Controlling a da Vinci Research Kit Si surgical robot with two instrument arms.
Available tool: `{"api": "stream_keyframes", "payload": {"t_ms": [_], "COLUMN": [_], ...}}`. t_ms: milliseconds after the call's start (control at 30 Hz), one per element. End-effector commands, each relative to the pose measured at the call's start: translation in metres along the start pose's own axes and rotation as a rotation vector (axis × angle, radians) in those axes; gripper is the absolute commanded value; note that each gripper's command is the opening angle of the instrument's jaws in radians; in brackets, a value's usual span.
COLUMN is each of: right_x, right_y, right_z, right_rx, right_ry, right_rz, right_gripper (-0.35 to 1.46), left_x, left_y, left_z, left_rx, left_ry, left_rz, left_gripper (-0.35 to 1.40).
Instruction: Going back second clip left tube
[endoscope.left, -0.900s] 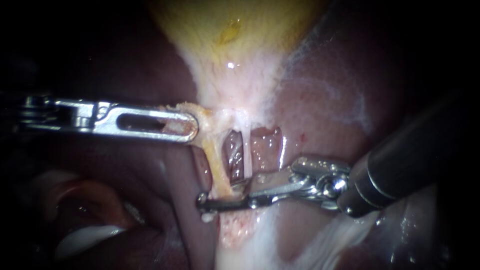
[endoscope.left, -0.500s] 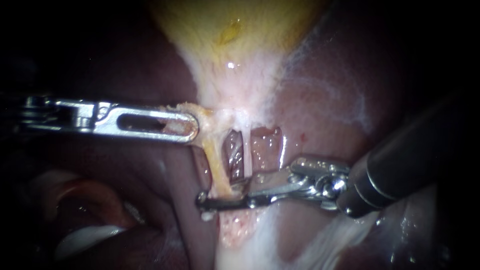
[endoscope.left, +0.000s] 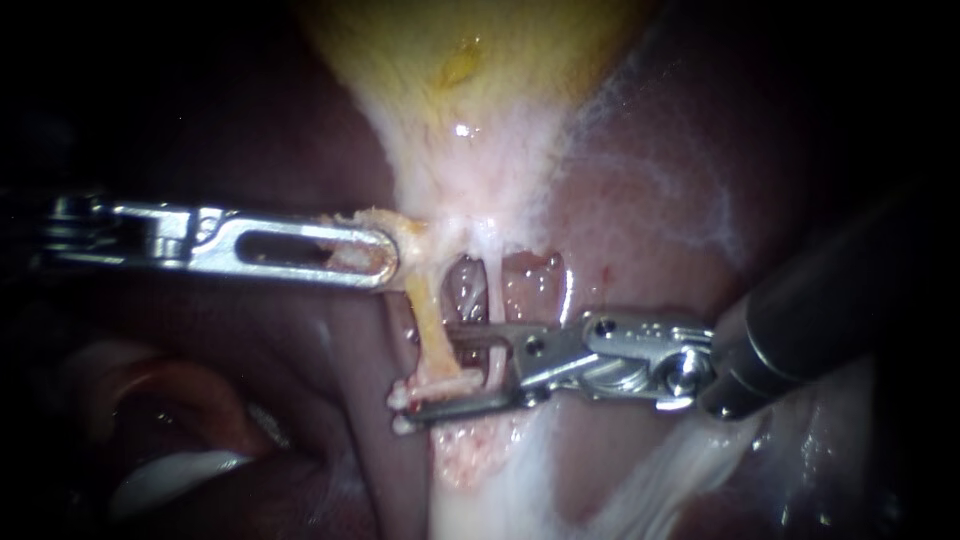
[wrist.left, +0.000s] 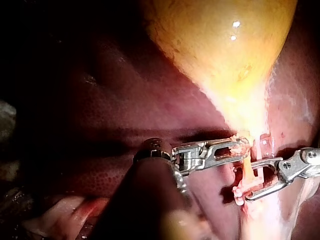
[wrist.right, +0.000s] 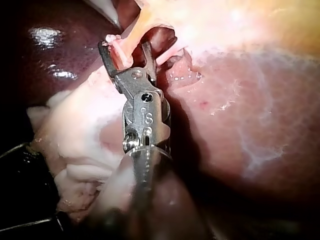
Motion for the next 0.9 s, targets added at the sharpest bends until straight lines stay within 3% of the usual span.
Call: {"api": "stream_keyframes", "payload": {"t_ms": [33, 367, 667, 900], "right_x": [0.0001, 0.001, 0.0046, 0.0057], "right_y": [0.0, -0.0001, 0.0008, 0.0007], "right_z": [-0.0004, -0.0062, -0.0137, -0.0167], "right_rx": [0.004, -0.015, -0.045, -0.053], "right_ry": [-0.001, 0.002, 0.004, 0.002], "right_rz": [-0.009, -0.069, -0.118, -0.14], "right_gripper": [0.5, 0.5, 0.5, 0.5], "left_x": [0.0, 0.0, 0.0, 0.0], "left_y": [0.0, 0.0, 0.0, 0.0], "left_z": [-0.0001, -0.0001, -0.0001, 0.0], "left_rx": [0.0, 0.0, 0.0, 0.0], "left_ry": [0.0, 0.0, 0.0, 0.0], "left_rz": [0.0, 0.0, 0.0, 0.0], "left_gripper": [-0.35, -0.35, -0.35, -0.35]}}
